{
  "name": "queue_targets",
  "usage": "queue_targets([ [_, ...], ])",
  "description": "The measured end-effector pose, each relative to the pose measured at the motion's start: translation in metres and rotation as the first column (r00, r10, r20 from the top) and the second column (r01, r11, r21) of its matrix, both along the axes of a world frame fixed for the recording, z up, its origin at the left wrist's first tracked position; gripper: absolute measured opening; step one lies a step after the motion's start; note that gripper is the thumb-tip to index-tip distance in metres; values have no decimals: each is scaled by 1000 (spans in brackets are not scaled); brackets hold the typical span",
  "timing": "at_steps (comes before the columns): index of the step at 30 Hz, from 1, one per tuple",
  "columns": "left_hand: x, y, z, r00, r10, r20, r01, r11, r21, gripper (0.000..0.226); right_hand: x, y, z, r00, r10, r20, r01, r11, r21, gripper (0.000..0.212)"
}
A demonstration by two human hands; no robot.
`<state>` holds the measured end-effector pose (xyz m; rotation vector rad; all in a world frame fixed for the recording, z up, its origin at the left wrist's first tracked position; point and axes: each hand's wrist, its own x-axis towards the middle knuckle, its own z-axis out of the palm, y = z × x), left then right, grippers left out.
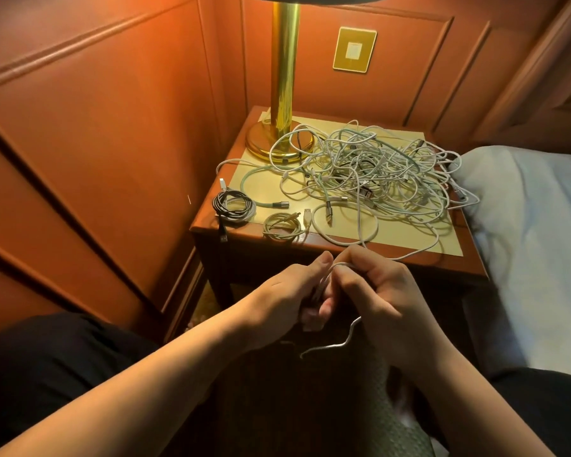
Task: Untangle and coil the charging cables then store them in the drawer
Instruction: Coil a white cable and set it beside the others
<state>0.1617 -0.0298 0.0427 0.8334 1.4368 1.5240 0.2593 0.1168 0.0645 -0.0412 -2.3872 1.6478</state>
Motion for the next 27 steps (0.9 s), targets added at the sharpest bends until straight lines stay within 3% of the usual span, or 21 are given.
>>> queue_targets([
  [2, -2, 0, 3, 998, -24, 55, 24, 1000, -6, 67, -4, 0, -6, 1000, -23, 8, 24, 995, -93, 27],
  [7, -10, -3, 2, 966, -56, 251, 70, 996, -47, 62, -12, -3, -22, 989, -145, -24, 141, 984, -113, 22],
  [11, -17, -9, 3, 813, -199, 547, 131, 978, 161, 54, -20, 0, -30, 993, -99, 62, 106, 988, -114, 34],
  [14, -17, -10, 7, 734, -166, 659, -18, 965, 263, 51, -26, -14, -38, 981, 16, 192, 11, 991, -136, 48],
  [19, -23, -6, 13, 577, 127, 807, -413, 897, 155, 43, -22, -25, -35, 913, 33, 406, -55, 998, 42, 60],
  [22, -34, -2, 11, 584, 257, 770, -530, 839, 122, 49, -15, -24, -24, 890, 102, 445, -148, 986, 71, 61],
  [24, -36, -3, 8, 688, 343, 640, -528, 841, 117, 55, -11, -24, -19, 892, 139, 431, -195, 977, 88, 58],
  [25, -36, -4, 6, 770, 368, 522, -500, 856, 134, 54, -8, -24, -18, 902, 140, 409, -199, 974, 107, 55],
  [27, -35, -6, 4, 916, 373, 148, -393, 909, 143, 50, -3, -24, -16, 949, 96, 299, -143, 980, 137, 45],
])
